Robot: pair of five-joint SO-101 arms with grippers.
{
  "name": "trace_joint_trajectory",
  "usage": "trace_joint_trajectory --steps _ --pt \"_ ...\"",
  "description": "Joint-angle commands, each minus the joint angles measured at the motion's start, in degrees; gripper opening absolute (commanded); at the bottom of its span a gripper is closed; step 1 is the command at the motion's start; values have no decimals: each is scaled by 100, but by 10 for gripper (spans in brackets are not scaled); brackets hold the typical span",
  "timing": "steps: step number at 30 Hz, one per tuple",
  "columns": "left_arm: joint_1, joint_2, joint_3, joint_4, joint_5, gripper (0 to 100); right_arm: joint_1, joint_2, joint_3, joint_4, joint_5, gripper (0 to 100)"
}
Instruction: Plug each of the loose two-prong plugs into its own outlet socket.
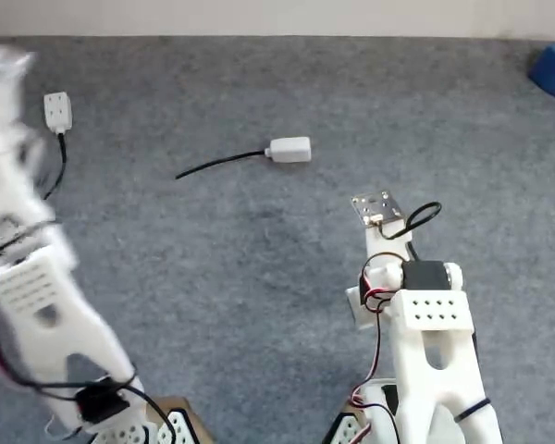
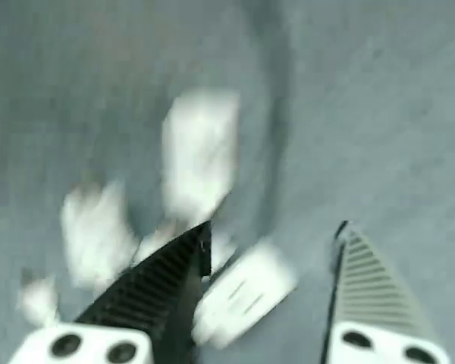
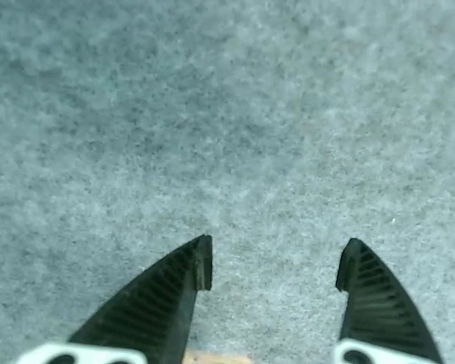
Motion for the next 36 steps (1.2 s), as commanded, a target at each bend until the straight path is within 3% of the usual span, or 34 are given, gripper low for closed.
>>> trace_joint_trajectory --steps 1,5,11,16,19,24,29,36 --pt "2246 -400 -602 35 501 235 -31 -92 -92 48 35 271" --pt "3398 -374 -470 -615 519 235 -31 -92 -57 40 35 271" --pt "3960 -374 1024 -1451 492 235 -31 -127 -48 40 35 271" --pt "3697 -374 2308 -2215 484 235 -13 -145 -48 48 62 271" --pt "3248 -268 2800 -2514 123 235 -13 -145 -48 48 70 271" --pt "2633 233 2835 -2576 -202 235 -31 -145 -57 48 70 271" --pt "2510 312 2703 -2514 -264 234 -31 -145 -57 48 70 271" --pt "2774 312 2695 -1820 -281 51 -31 -145 -75 48 53 271"
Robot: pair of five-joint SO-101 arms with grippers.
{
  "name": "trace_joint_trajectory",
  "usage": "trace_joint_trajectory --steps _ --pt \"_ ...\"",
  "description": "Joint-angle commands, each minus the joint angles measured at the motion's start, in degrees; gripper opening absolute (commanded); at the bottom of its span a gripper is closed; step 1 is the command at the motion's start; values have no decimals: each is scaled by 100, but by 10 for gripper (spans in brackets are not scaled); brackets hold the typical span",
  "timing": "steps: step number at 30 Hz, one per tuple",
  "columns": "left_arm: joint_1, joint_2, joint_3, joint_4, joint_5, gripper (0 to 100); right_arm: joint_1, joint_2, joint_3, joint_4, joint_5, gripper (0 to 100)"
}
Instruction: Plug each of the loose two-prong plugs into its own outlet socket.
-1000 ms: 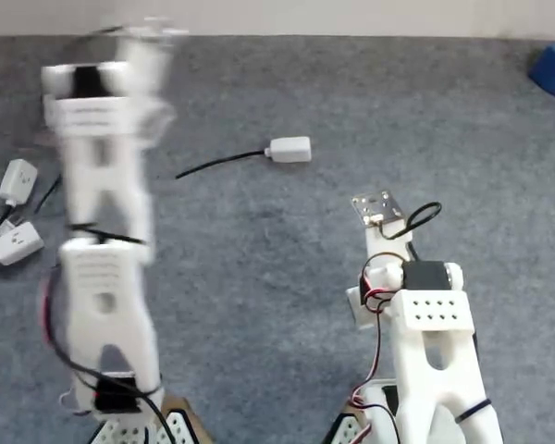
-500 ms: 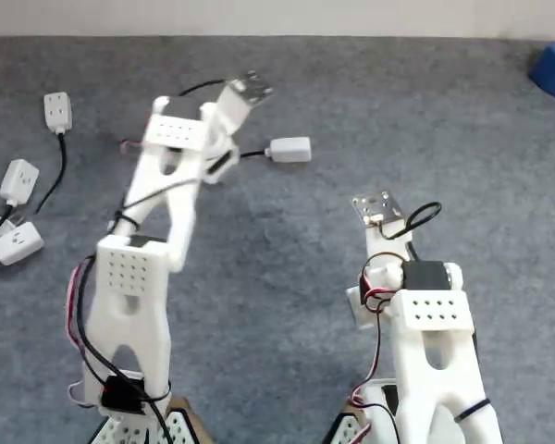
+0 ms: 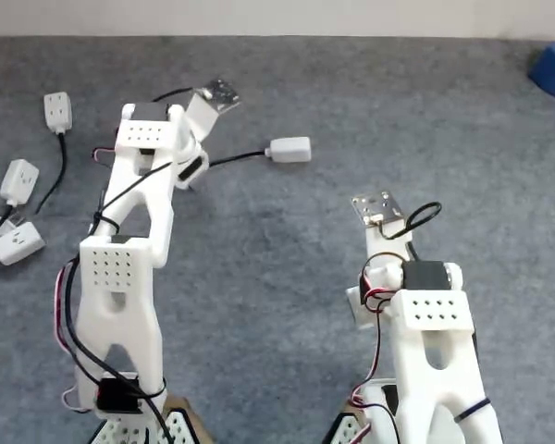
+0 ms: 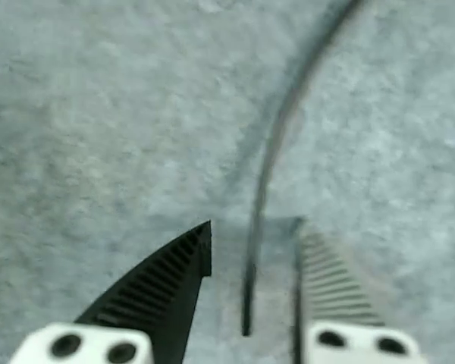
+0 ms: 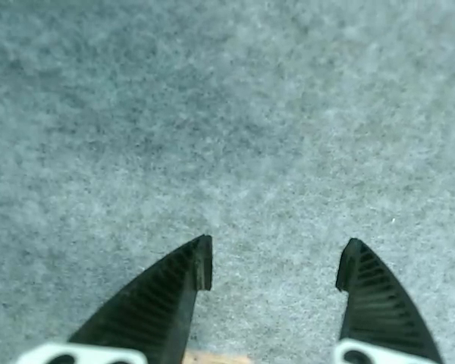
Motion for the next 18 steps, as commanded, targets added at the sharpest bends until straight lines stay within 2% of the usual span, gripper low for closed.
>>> trace_joint_trajectory --steps 1,8,18 --pt "110 -4 -84 510 -88 39 -31 -145 -75 48 53 271" --pt "259 -163 -180 2268 -809 5 -31 -101 -92 48 44 271" --pt "-418 -1508 -198 2330 -756 5 -31 -92 -92 48 44 271"
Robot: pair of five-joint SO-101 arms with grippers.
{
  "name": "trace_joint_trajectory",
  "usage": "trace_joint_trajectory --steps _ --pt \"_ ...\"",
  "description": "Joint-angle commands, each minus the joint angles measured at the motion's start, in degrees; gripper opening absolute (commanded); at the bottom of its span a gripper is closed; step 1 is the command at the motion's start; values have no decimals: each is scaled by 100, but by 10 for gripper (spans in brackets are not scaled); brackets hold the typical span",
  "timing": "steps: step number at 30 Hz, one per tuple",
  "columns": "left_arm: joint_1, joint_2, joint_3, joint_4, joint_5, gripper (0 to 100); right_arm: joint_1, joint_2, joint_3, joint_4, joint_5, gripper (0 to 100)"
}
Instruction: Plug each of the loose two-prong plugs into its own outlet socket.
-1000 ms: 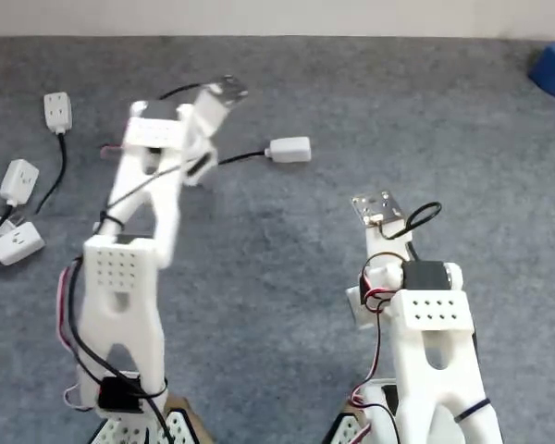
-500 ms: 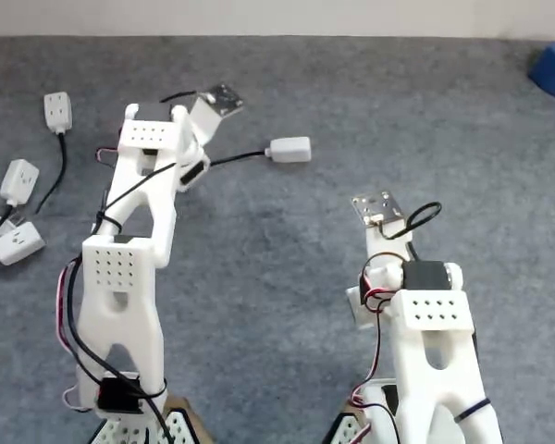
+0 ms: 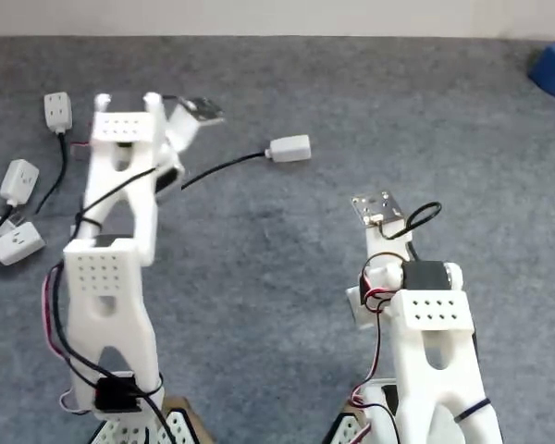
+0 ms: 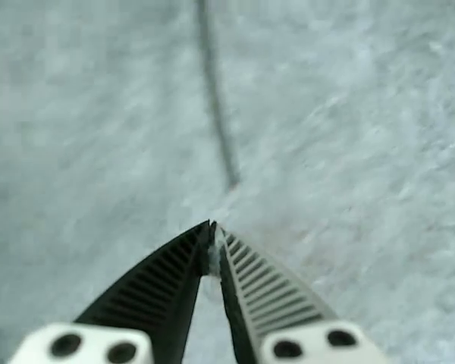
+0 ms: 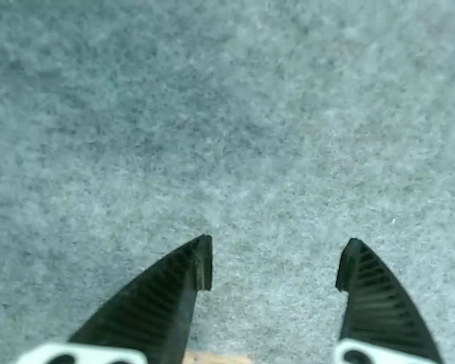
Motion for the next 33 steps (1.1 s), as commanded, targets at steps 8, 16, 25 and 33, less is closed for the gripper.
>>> trace_joint_trajectory --steps 8,16,25,33 --pt "127 -1684 84 -695 536 179 -31 -92 -92 48 44 271" --pt "1771 -505 75 -3982 932 306 -31 -92 -48 13 44 271" --pt "2448 1147 -585 -6101 932 229 -31 -145 -40 57 79 271" --pt "2325 2563 -2114 -5213 932 197 -40 -145 -48 127 79 271"
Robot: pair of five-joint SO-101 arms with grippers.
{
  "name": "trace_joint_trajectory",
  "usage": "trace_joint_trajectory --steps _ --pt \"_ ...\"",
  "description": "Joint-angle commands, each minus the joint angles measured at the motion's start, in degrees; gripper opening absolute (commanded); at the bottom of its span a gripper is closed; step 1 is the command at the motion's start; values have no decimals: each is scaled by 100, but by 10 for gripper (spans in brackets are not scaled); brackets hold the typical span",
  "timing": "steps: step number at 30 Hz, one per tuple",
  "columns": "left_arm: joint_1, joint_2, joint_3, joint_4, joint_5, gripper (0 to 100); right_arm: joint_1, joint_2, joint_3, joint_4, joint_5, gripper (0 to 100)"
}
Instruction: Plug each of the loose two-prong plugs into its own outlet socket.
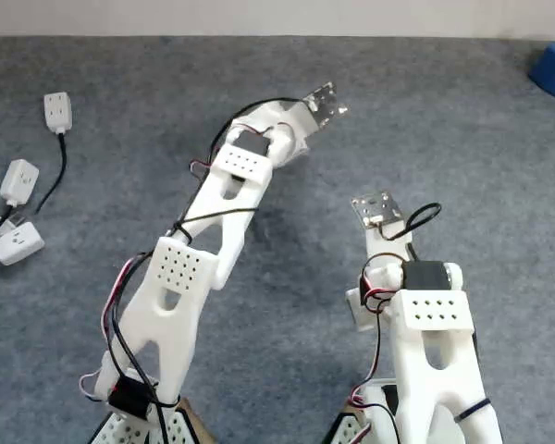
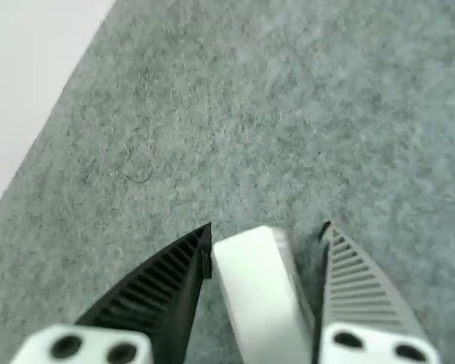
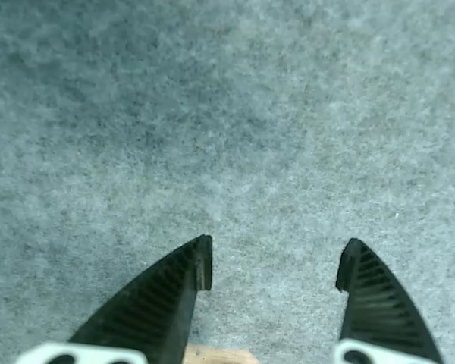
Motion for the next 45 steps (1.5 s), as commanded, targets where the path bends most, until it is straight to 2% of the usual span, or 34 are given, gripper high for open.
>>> trace_joint_trajectory --steps 1,4,8,11,16,20,25,29,33,37,41,43,45 --pt "-57 409 -919 1134 9 158 -40 -145 -48 40 70 271" --pt "-13 435 -1534 2734 9 4 -40 -145 -48 13 70 271" --pt "22 435 -2624 4870 -62 11 -40 -101 -48 13 70 271" --pt "-13 470 -3231 6330 -492 5 -40 -92 -48 13 70 271" --pt "-655 189 -2299 6215 -281 5 -22 -92 -48 13 70 271" --pt "-804 -558 -365 6215 -308 5 -31 -92 -48 4 70 271" --pt "-453 -2229 2220 6198 -484 5 -31 -84 -48 22 62 271" --pt "4 -4207 4207 6101 -396 5 4 -84 -48 48 44 271" --pt "180 -6510 6132 5090 158 5 4 -84 -48 57 44 271" --pt "470 -8163 8356 3516 448 5 4 -75 -48 57 44 271" --pt "831 -8426 10079 1679 404 5 4 -75 -48 57 44 271" --pt "989 -8347 10422 1248 404 5 4 -75 -48 57 44 271" --pt "1244 -8312 10571 1178 352 5 4 -75 -48 57 44 271"
